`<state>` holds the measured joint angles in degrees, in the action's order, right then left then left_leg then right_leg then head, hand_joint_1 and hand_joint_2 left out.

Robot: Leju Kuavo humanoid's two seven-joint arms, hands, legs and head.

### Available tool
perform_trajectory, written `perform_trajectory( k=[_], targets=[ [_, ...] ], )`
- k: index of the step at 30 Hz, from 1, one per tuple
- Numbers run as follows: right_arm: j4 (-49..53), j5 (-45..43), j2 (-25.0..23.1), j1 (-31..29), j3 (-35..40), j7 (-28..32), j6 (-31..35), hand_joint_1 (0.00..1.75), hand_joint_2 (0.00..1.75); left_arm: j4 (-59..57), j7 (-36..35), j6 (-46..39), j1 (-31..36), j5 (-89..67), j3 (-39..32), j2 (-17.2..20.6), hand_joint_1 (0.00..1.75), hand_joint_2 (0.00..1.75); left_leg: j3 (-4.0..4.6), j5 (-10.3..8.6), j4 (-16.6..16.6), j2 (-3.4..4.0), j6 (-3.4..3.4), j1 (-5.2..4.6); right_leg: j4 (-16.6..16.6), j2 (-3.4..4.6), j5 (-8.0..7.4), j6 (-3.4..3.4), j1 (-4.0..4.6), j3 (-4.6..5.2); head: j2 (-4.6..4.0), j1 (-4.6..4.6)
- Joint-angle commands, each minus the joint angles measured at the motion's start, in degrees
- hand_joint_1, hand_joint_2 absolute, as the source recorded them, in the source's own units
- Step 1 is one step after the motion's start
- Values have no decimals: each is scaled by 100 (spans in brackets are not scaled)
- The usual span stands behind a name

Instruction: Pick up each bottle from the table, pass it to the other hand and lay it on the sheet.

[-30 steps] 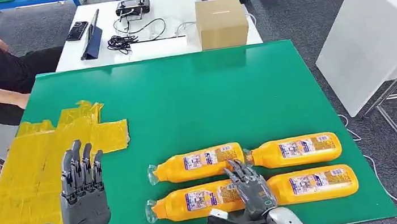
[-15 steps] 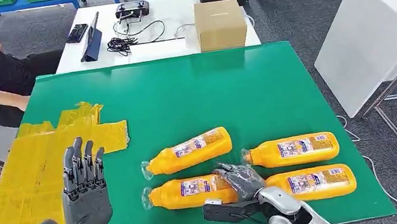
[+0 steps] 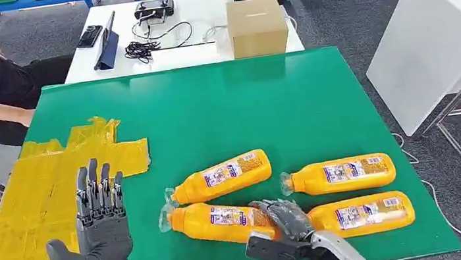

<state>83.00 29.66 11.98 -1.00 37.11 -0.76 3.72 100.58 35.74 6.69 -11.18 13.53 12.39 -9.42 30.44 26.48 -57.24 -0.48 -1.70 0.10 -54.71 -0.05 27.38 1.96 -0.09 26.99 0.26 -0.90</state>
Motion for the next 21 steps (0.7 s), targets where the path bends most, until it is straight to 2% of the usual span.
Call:
perform_trajectory(
  k=[1,5,15,21],
  targets=[
    [1116,-773,-610,858,-646,1086,1046,175,175,-771,-505,-284,0,582,-92,97,0,175,0,4,6,3,11,4,5,-1,5,-5,4,1,0,-2],
    [1363,-1051,-838,902,-720,1422,1525,175,175,-944,-534,-417,71,734,58,126,0,175,9,0,6,2,8,1,1,-1,3,-5,0,13,0,-2],
    [1077,-1188,-1127,673,-978,1754,1681,175,175,-1072,-612,-500,220,856,269,181,0,175,19,-10,6,2,5,3,4,-4,-4,-4,1,22,0,-4],
    [885,-1134,-1182,466,-973,1745,1642,175,175,-1127,-633,-456,287,861,354,228,0,175,7,-7,6,4,1,0,4,0,-2,-2,-1,11,0,-4]
  ],
)
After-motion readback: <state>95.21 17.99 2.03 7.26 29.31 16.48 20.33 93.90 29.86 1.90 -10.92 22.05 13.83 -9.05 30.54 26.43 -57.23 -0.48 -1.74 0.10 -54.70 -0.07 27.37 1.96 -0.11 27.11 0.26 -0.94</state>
